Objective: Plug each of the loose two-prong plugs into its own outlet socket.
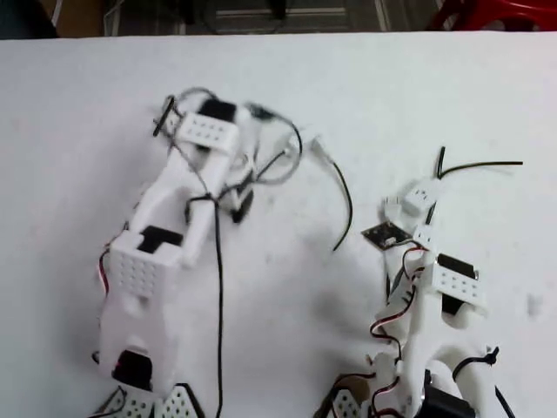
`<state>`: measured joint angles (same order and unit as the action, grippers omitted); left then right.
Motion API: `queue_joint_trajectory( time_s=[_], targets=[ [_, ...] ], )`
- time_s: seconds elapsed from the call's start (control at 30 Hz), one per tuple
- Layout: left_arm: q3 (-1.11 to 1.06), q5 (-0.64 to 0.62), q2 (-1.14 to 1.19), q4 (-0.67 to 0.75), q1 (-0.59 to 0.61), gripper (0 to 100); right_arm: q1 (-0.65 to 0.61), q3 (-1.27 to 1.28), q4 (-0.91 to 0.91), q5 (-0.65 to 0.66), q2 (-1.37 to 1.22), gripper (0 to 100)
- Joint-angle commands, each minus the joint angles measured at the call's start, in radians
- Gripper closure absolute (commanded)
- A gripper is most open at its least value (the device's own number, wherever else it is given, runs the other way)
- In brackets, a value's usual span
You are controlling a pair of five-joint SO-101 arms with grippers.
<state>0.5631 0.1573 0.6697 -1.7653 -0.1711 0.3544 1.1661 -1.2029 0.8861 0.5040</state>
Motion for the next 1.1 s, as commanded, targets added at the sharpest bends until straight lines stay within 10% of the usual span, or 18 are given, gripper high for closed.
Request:
queue_joint_trajectory(
  time_s=[0.0, 0.67, 1.07],
  targets=[
    [0.222, -0.077, -0.005, -0.014, 0.076, 98, 0.007, 0.000, 0.012, 0.003, 0.005, 97.8],
    [0.425, -0.008, 0.306, 0.365, 0.228, 92, 0.007, 0.000, 0.012, 0.003, 0.005, 97.8],
    [0.425, -0.003, 0.170, 0.253, 0.286, 67, 0.001, 0.000, 0.012, 0.005, 0.005, 97.5]
  ],
)
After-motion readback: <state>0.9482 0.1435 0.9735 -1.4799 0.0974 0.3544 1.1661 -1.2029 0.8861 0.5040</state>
